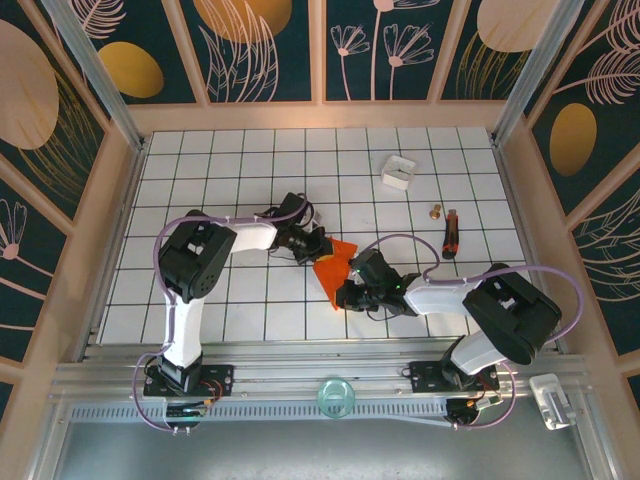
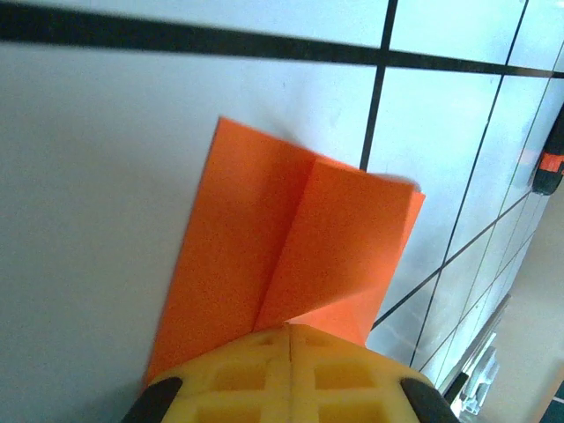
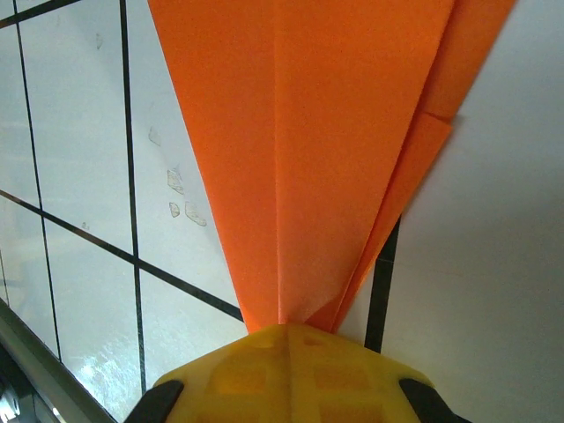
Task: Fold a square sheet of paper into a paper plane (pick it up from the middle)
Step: Perform the fourth fold on the wing at the bottom-center of the table.
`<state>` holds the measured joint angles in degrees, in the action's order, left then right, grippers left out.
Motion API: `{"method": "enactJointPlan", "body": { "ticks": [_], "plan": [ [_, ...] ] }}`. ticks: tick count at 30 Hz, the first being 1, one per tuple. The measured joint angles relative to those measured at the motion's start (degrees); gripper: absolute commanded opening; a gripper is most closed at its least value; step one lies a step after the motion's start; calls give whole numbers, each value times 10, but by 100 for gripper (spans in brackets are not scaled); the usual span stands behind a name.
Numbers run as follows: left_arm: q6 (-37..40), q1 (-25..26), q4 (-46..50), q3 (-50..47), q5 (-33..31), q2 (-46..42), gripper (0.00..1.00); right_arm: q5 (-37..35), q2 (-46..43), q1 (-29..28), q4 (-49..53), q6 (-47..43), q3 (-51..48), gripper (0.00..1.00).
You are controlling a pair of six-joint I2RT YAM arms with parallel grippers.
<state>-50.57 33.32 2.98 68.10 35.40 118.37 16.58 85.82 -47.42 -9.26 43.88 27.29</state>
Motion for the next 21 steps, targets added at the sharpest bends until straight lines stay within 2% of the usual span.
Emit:
{"method": "enactJointPlan", "body": {
  "ticks": [8, 21],
  "plan": [
    [24, -9, 48, 54, 9, 28, 0, -2, 1, -1, -4, 0, 0, 0],
    [52, -52, 61, 138, 16, 84, 0, -4, 1, -2, -4, 1, 0, 0]
  ]
}}
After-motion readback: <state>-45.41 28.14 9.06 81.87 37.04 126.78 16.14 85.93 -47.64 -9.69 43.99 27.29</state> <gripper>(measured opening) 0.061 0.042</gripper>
